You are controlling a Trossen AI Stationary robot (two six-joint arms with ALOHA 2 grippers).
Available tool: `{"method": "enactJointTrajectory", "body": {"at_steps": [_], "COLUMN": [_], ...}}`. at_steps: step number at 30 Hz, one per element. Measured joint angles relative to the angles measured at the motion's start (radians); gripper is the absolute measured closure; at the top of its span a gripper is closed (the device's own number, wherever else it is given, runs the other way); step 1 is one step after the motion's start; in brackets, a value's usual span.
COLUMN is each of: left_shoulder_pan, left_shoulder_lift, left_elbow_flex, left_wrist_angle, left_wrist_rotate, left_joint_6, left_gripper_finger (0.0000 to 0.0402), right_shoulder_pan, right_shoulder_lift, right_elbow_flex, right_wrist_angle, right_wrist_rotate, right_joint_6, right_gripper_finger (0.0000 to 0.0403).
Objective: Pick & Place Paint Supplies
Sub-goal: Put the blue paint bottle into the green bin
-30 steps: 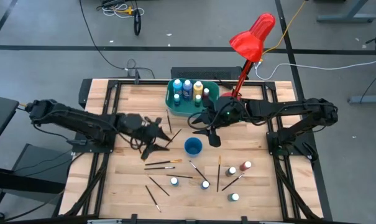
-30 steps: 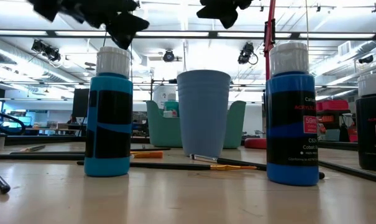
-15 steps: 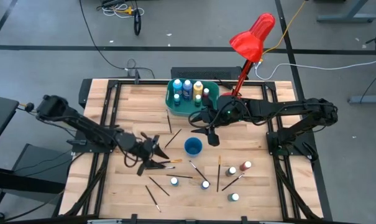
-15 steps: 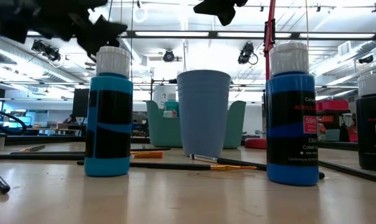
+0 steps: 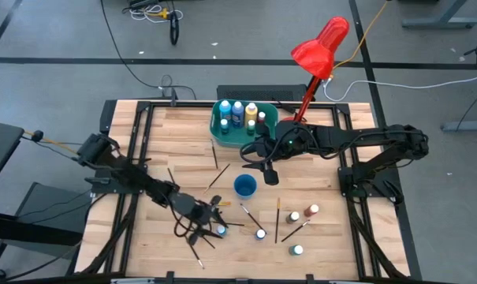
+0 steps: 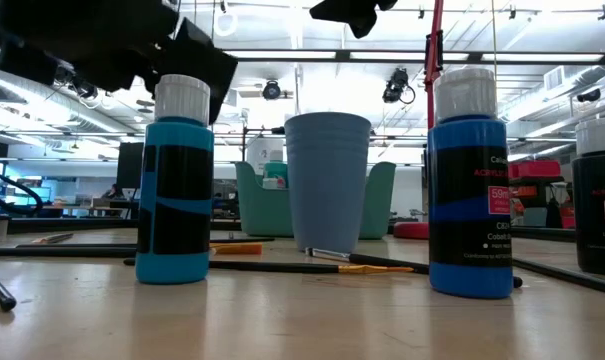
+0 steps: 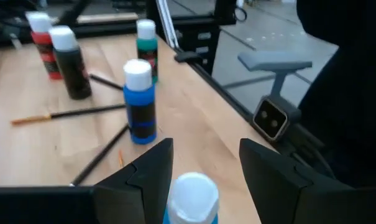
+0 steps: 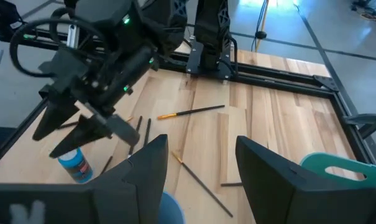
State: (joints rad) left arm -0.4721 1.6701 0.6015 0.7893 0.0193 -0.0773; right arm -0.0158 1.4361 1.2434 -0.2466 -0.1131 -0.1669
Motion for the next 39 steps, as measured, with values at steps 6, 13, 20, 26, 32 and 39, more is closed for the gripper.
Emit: {"method": "enactJointTrajectory", "body": {"at_steps": [6,13,20,26,32,39], "left_shoulder_pan": [0.001,-0.001,-0.01,0.005,0.059,0.183], "left_shoulder_lift": [0.009,0.007,0.007,0.008,0.008,-0.087], "left_elbow_flex": [0.015,0.016,0.015,0.033,0.116,0.24], "left_wrist_angle": [-0.106,-0.165,-0.138,-0.024,-0.097,-0.376], "left_wrist_rotate": [-0.043,-0.058,-0.061,-0.091,-0.011,0.161], "left_joint_6": [-0.02,-0.05,0.056,0.006,-0.001,0.03], "left_gripper_finger": [0.0207,0.0216,0.0276,0.0275,0.0263,0.0276], "right_shoulder_pan": [0.0,0.0,0.0,0.0,0.0,0.0], "right_shoulder_lift": [0.0,0.0,0.0,0.0,0.0,0.001], "right_elbow_flex": [0.0,0.0,0.0,0.0,0.0,-0.026], "right_wrist_angle": [0.0,0.001,0.0,0.0,0.001,-0.04], "right_wrist_rotate": [0.0,0.0,0.0,0.0,0.0,0.0], "right_joint_6": [0.002,0.001,0.001,0.001,0.001,0.052], "right_gripper_finger": [0.0211,0.0211,0.0211,0.0211,0.0211,0.0211]}}
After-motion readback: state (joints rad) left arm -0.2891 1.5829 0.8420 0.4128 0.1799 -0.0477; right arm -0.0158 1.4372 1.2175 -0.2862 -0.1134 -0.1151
